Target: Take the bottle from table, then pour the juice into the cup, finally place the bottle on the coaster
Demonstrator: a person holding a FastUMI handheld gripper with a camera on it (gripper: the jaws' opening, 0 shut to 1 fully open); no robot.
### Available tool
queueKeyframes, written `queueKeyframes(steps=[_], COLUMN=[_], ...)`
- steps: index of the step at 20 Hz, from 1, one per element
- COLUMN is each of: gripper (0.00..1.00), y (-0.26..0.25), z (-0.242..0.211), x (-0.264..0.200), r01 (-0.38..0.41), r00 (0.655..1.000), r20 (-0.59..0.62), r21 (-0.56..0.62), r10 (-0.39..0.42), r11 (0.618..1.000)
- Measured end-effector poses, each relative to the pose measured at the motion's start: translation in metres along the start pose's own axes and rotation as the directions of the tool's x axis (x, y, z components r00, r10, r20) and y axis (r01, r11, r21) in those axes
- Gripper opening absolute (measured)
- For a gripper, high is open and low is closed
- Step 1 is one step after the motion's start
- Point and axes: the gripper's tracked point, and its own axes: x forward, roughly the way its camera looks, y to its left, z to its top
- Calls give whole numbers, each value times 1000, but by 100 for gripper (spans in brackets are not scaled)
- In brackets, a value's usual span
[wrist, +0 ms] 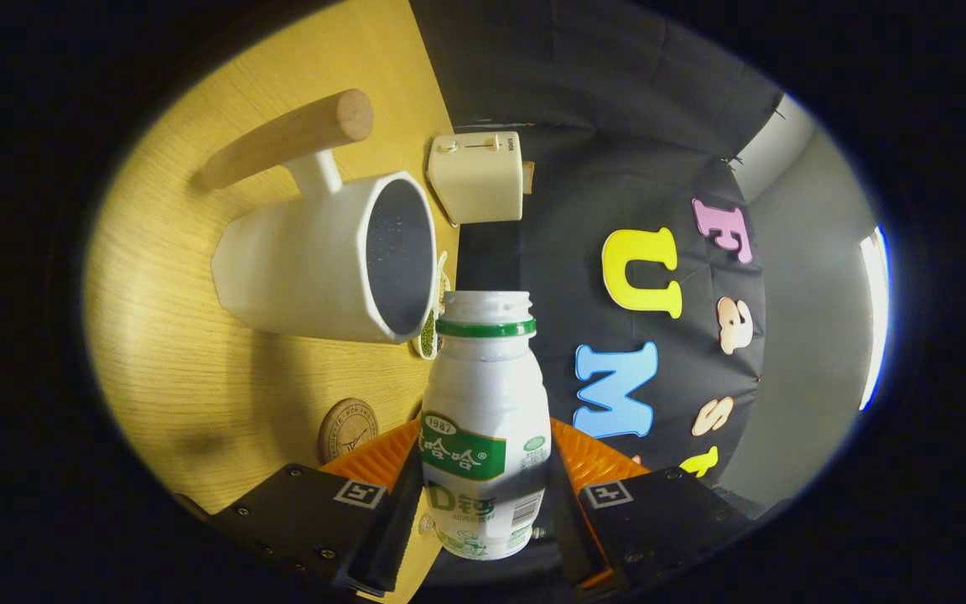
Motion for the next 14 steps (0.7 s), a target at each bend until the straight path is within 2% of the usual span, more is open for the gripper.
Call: queueKeyframes(steps=[5,8,14], gripper=[71,71,71], y=[0,4,3], z=[-4,-3,-4], x=[0,0,0], r01=[-13,-43,-44], r00=[1000,999,999], r20=[-7,-5,-5], r21=[123,224,347], r10=[14,46,48], r11=[992,974,937])
